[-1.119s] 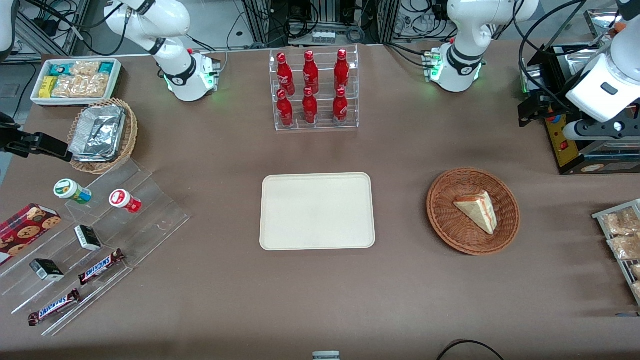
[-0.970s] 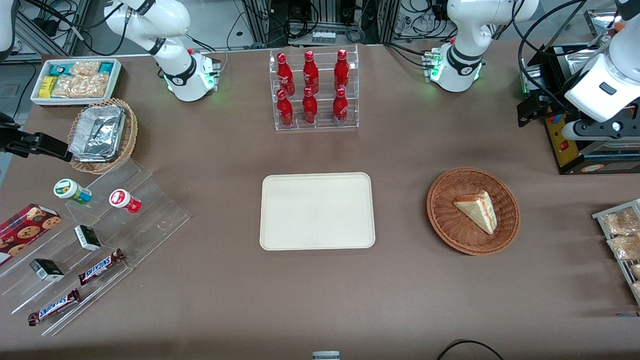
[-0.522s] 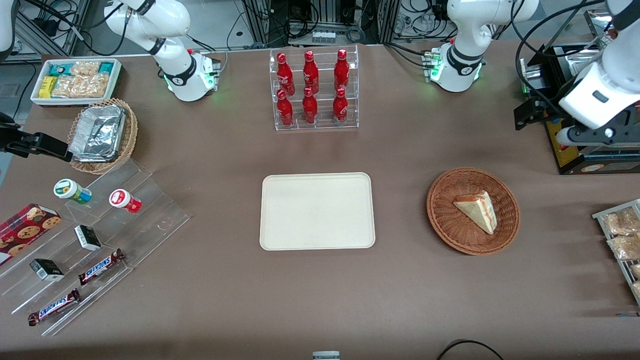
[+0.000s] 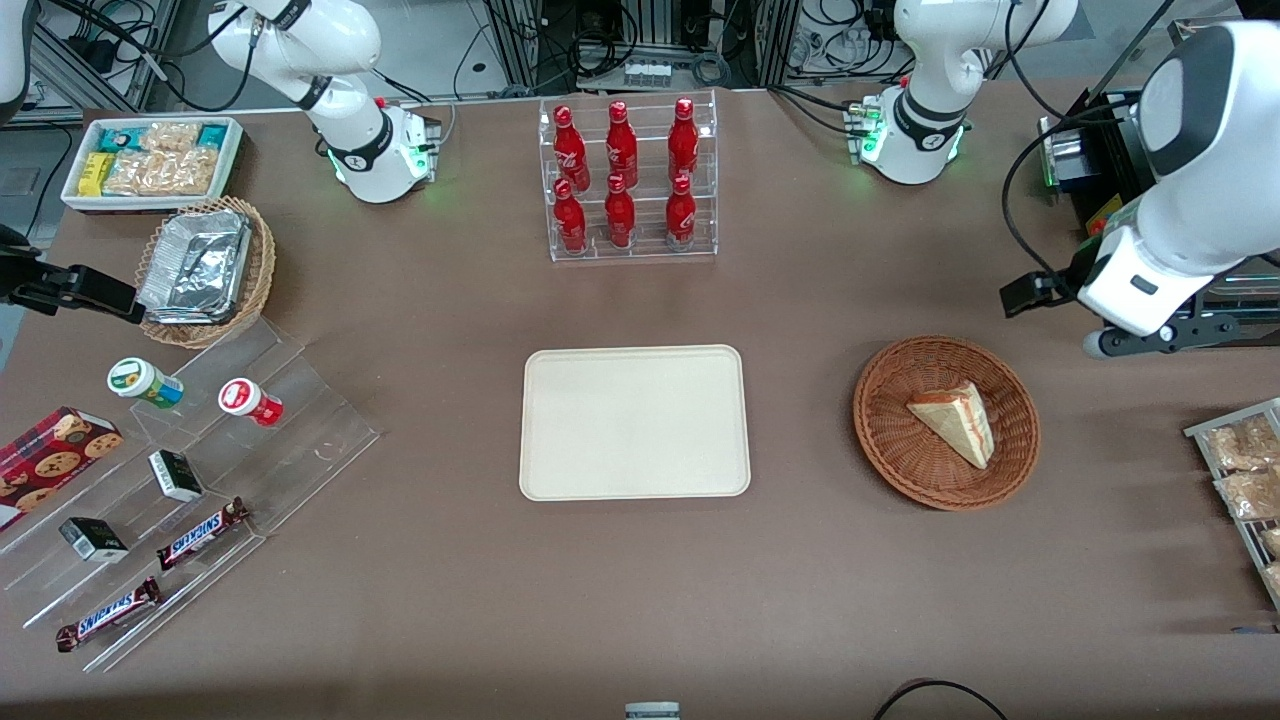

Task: Place sandwich from basket to tray
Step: 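Move the left gripper over the wicker basket above the wrapped sandwich, then lower the open left gripper onto the sandwich and close on it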

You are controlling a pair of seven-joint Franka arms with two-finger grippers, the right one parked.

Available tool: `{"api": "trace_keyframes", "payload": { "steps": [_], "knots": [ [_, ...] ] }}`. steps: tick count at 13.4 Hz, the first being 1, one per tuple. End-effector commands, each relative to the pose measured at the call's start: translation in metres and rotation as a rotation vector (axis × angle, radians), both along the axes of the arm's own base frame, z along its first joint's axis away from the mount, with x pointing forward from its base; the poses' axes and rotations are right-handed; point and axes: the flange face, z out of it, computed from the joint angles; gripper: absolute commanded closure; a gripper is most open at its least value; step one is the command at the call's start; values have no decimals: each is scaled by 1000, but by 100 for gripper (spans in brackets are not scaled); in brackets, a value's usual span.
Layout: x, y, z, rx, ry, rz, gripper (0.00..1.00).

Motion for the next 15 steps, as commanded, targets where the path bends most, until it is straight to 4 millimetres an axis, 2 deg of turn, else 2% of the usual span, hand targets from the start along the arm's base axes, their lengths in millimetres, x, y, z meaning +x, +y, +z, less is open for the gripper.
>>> {"api": "trace_keyframes", "payload": {
  "steps": [1,4,7,10,15],
  "knots": [
    [-10,2,-8,21,-37,83,0],
    [-15,6,-42,24,-48,114,0],
    [-21,18,-75,13,-67,155,0],
    [-21,21,-110,15,-111,244,0],
    [-9,15,-143,29,-135,433,0]
  ]
}}
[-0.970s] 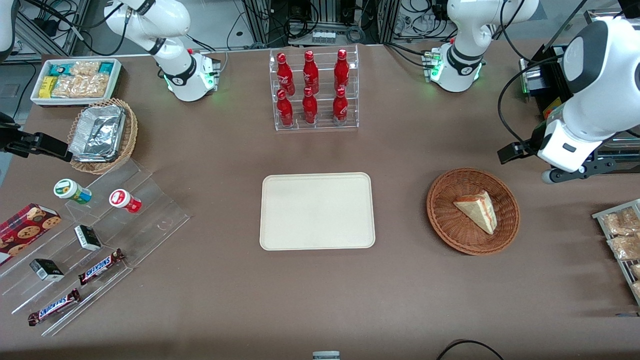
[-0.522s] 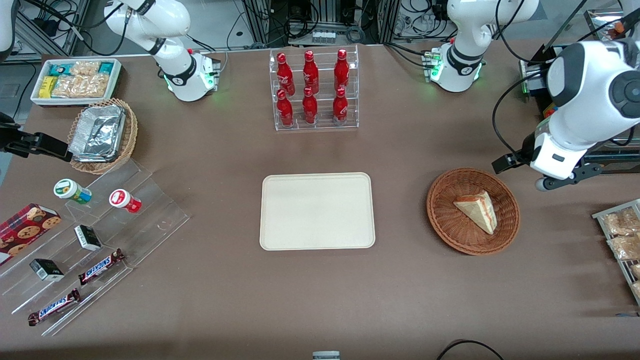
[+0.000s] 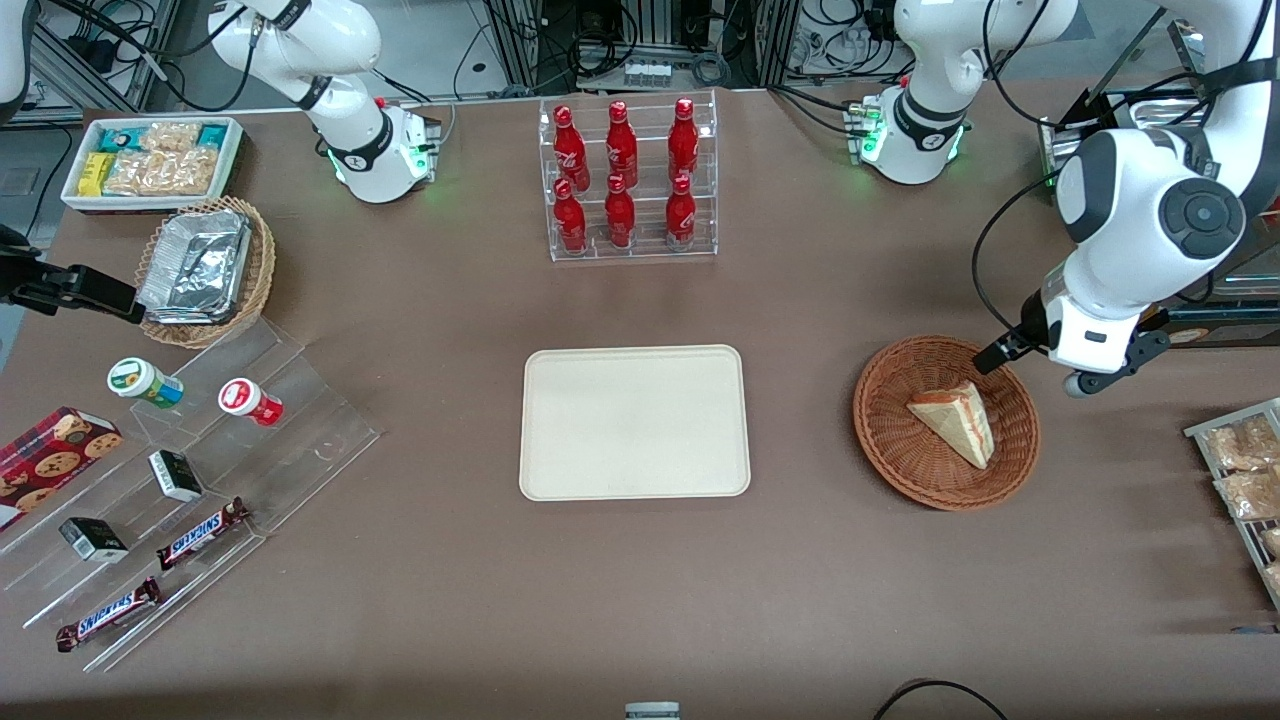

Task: Place sandwich from basket to tray
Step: 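Lower the open left gripper onto the sandwich and close on it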

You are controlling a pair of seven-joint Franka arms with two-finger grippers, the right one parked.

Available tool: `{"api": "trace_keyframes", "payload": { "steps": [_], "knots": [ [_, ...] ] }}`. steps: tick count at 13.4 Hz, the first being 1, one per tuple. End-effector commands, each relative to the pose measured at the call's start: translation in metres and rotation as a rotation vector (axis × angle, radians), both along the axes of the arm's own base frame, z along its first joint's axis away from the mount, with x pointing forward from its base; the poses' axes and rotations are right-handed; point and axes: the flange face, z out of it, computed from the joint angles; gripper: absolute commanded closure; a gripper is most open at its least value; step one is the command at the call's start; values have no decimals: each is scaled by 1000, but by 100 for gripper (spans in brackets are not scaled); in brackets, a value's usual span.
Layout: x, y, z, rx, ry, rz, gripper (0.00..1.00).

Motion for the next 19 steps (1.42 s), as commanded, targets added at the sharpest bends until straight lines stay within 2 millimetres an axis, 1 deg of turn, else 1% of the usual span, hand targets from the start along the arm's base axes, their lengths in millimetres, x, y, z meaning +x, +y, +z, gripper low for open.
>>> {"api": "trace_keyframes", "payload": {
  "steps": [1,5,9,13,19],
  "knots": [
    [7,-7,-18,10,-16,76,0],
    [19,-18,-43,9,-26,94,0],
    [28,-24,-59,8,-35,118,0],
    [33,-24,-79,4,-47,135,0],
    [37,-23,-102,2,-56,153,0]
  ]
}}
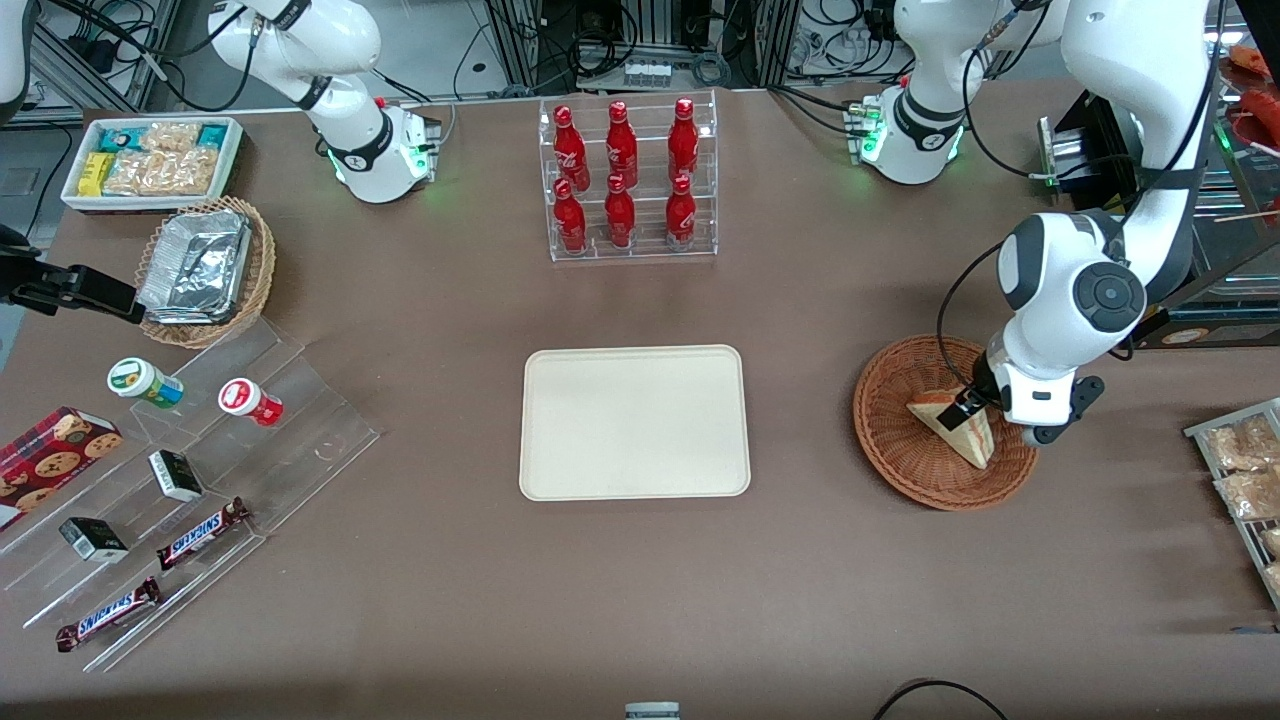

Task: Place sandwich from basket to tray
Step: 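Lower the open left gripper onto the sandwich and close on it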

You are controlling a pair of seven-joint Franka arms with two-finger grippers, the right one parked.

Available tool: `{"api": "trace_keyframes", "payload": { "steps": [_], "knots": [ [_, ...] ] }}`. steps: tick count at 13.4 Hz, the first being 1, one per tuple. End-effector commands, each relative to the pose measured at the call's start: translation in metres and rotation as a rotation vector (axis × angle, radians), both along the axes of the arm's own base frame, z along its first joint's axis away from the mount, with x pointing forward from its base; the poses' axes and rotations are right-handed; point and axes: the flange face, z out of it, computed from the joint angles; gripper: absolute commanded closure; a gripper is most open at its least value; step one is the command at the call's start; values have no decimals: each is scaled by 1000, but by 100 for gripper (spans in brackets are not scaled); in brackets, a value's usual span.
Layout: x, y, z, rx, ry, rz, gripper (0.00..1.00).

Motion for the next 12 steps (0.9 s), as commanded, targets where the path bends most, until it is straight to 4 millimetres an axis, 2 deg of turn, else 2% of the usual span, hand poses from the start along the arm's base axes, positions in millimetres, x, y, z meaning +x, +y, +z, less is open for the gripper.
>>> {"api": "trace_keyframes", "payload": {
  "steps": [1,4,5,6,7,9,10,12],
  "knots": [
    [6,-1,-10,6,-9,24,0],
    [5,3,-20,7,6,34,1],
    [3,4,-24,9,15,37,7],
    [2,5,-25,9,18,59,19],
    [0,5,-26,11,24,93,39],
    [0,4,-26,13,26,138,89],
    [0,4,-26,14,27,145,100],
    [1,4,-23,14,23,136,100]
  ]
}}
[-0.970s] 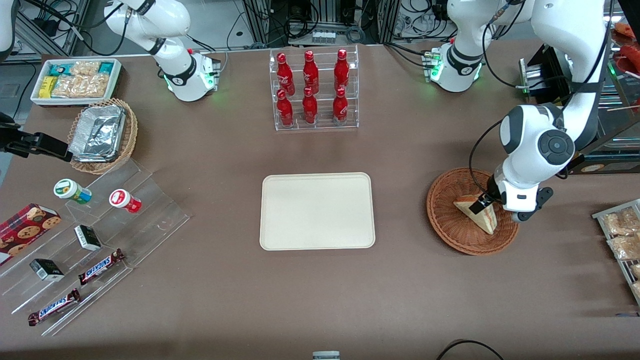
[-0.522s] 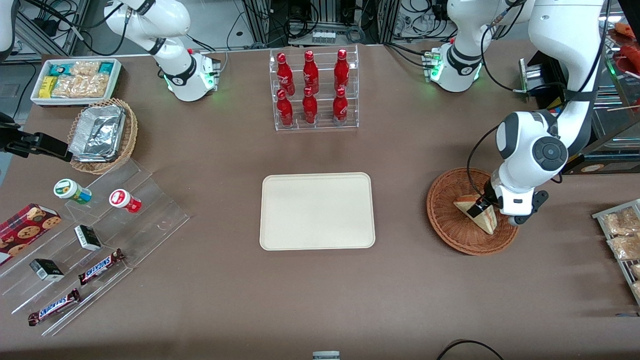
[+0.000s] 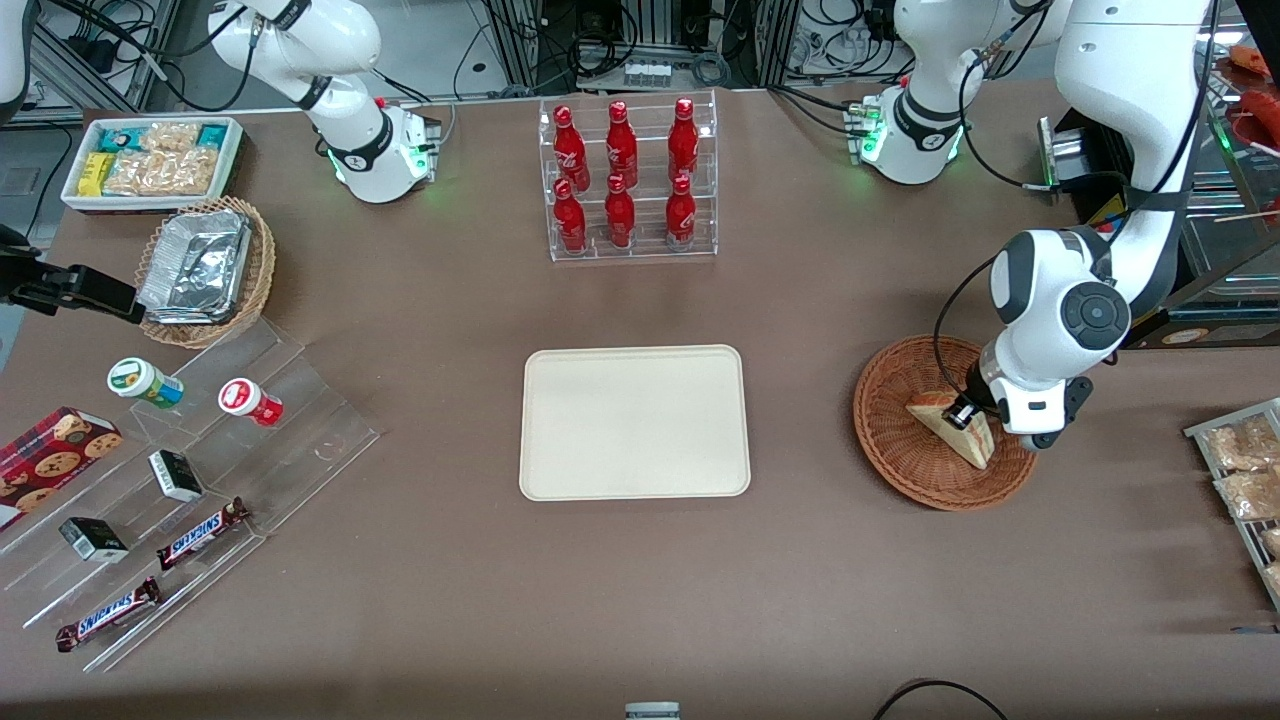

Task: Place sandwich from basket to tray
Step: 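Lower the open left gripper onto the sandwich and close on it, then lift the sandwich out of the basket and carry it toward the tray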

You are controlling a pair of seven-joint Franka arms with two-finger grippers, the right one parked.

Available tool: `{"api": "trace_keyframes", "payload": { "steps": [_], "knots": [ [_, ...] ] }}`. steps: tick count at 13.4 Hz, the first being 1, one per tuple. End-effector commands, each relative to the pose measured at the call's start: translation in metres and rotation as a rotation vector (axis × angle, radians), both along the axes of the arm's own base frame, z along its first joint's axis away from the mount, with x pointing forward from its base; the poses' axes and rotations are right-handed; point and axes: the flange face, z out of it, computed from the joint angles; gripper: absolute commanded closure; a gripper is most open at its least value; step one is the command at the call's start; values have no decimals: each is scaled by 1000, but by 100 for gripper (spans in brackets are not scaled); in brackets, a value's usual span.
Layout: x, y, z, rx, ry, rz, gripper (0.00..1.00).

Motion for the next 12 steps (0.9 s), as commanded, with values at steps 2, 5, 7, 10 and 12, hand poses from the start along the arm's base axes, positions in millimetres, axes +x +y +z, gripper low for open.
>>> {"api": "trace_keyframes", "payload": {
  "steps": [2,5,7,10,12],
  "knots": [
    [6,-1,15,11,-19,-2,100],
    [25,-8,55,85,72,-69,100],
    [32,-34,78,95,83,-112,100],
    [28,-98,100,107,88,-221,100],
    [14,-147,108,113,102,-354,100]
  ]
}}
